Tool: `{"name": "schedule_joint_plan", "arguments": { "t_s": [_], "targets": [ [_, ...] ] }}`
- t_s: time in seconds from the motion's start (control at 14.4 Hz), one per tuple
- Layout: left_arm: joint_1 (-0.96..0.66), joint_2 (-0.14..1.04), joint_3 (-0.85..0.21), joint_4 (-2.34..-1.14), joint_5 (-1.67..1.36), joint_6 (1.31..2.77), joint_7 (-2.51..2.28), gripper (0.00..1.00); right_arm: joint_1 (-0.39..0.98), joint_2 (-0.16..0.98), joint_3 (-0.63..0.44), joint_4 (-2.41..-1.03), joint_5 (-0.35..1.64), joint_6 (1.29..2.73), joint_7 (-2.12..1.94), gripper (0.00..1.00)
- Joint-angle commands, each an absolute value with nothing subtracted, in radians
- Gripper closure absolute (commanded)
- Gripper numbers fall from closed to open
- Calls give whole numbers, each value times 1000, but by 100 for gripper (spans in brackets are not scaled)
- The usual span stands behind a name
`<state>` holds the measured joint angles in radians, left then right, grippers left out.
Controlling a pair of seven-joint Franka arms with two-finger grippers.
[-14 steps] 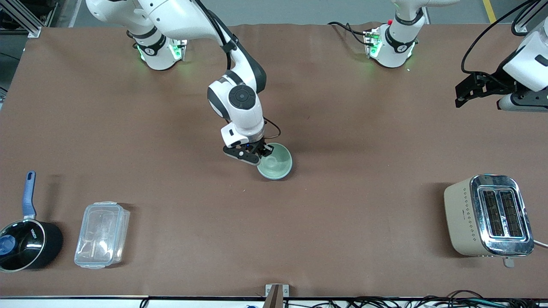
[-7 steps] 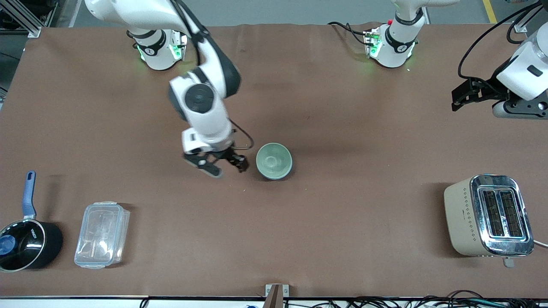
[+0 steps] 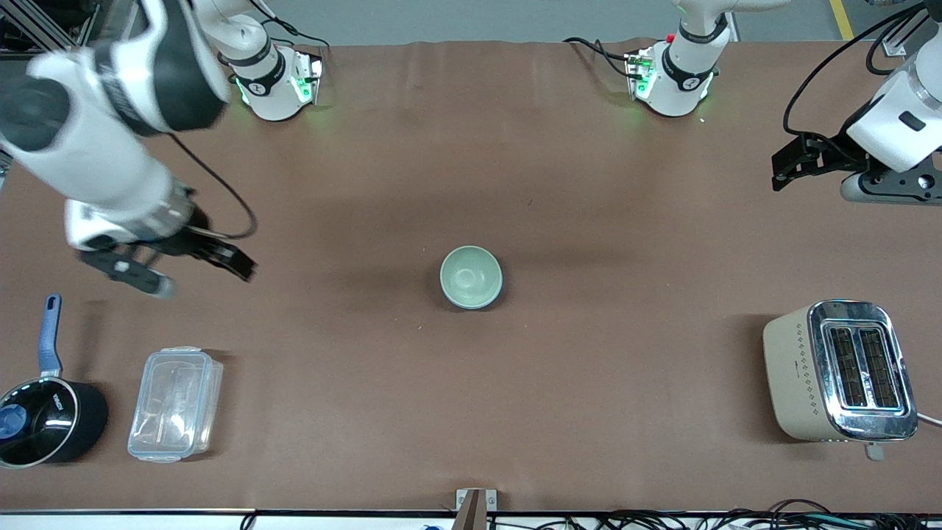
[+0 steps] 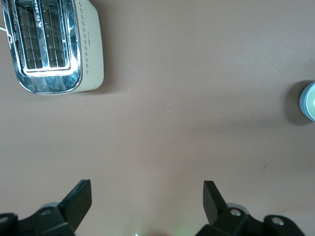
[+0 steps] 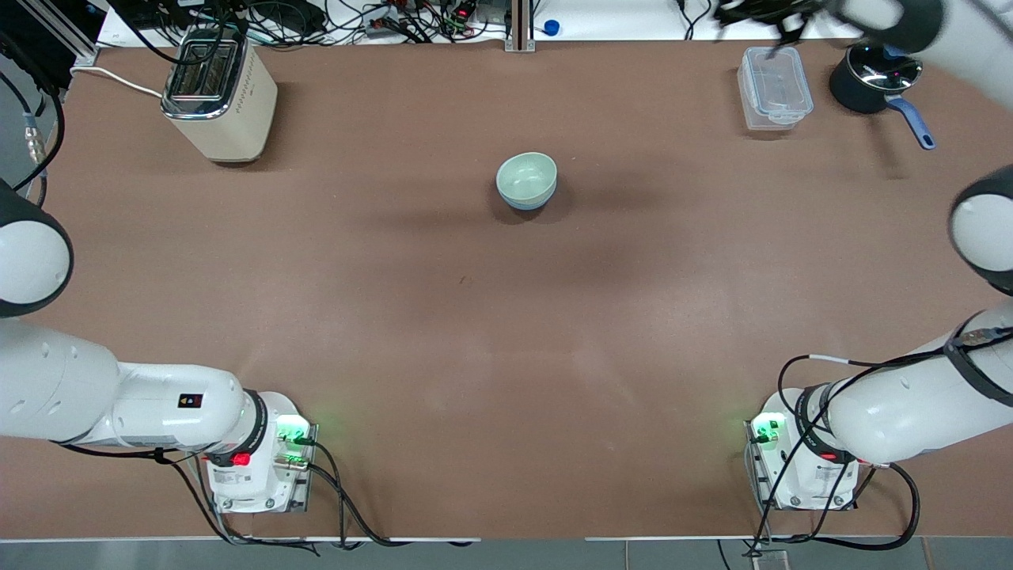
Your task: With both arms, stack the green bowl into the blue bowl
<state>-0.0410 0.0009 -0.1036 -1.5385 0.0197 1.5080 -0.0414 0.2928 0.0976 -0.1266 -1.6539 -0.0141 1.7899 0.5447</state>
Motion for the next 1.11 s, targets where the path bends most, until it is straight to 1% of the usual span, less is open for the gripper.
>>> {"name": "schedule_joint_plan", "arguments": {
  "t_s": [0.0, 0.14, 0.21, 0.28, 0.42, 1.04],
  "targets": [
    [-37, -8, -109, -1532, 8, 1508, -51, 0, 151, 29, -101, -1570, -26, 1596, 314, 0],
    [-38, 0, -109, -1517, 17, 1508, -40, 0, 62, 31, -98, -1459, -11, 1459, 186, 0],
    [-38, 0, -109, -1517, 15, 1508, -37, 0, 39, 32, -98, -1422, -11, 1438, 134, 0],
    [-37, 0, -109, -1517, 15, 1508, -37, 0, 20, 32, -100, -1402, -12, 1427, 91, 0],
    [-32, -3, -107, -1517, 14, 1506, -37, 0, 8, 29, -100, -1410, -12, 1390, 69, 0],
    [-28, -6, -103, -1483, 15, 1468, -34, 0, 26, 29, -92, -1410, 4, 1424, 78, 0]
  ]
}}
